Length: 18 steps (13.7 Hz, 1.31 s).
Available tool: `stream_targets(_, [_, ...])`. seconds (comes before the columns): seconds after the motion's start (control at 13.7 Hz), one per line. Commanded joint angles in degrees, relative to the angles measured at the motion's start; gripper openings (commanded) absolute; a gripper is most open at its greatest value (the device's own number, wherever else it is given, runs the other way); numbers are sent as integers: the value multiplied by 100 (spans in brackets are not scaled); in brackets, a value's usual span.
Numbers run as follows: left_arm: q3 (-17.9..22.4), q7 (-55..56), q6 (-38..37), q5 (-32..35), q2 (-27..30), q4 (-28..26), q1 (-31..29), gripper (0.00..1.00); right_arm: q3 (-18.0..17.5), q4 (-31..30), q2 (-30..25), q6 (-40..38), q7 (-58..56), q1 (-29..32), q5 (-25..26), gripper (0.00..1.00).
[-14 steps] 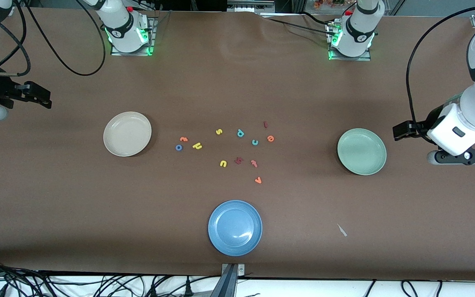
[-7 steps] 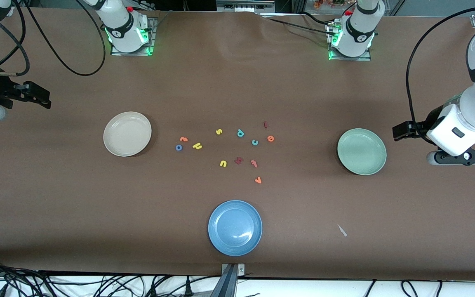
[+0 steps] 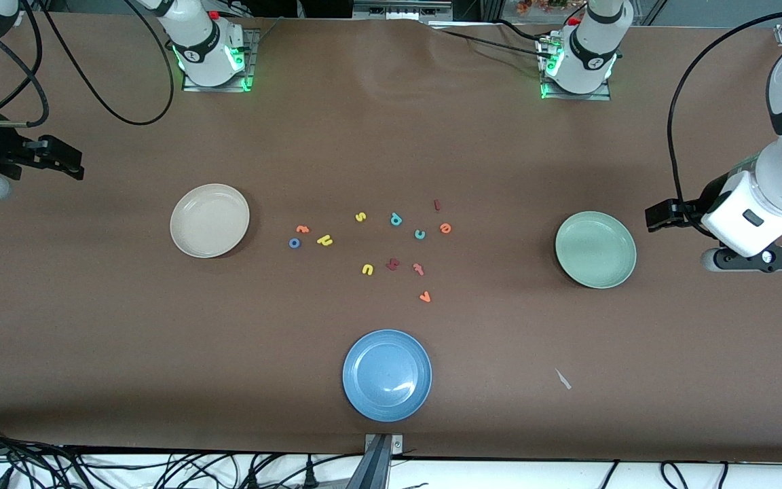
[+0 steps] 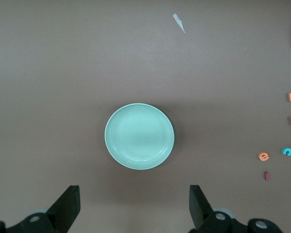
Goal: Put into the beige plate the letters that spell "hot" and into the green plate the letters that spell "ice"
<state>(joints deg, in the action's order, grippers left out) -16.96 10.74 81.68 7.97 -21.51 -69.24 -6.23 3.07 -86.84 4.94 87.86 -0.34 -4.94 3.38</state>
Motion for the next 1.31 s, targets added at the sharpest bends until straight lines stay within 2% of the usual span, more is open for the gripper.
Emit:
stream_targets(0.0, [-1, -142, 50, -208, 33, -55, -44, 99, -8, 168, 68, -76, -36, 46, -83, 100])
stream_targets(1.24, [-1, -134, 50, -199, -90, -46, 26, 100, -26, 176, 59, -103, 43, 2, -101, 100])
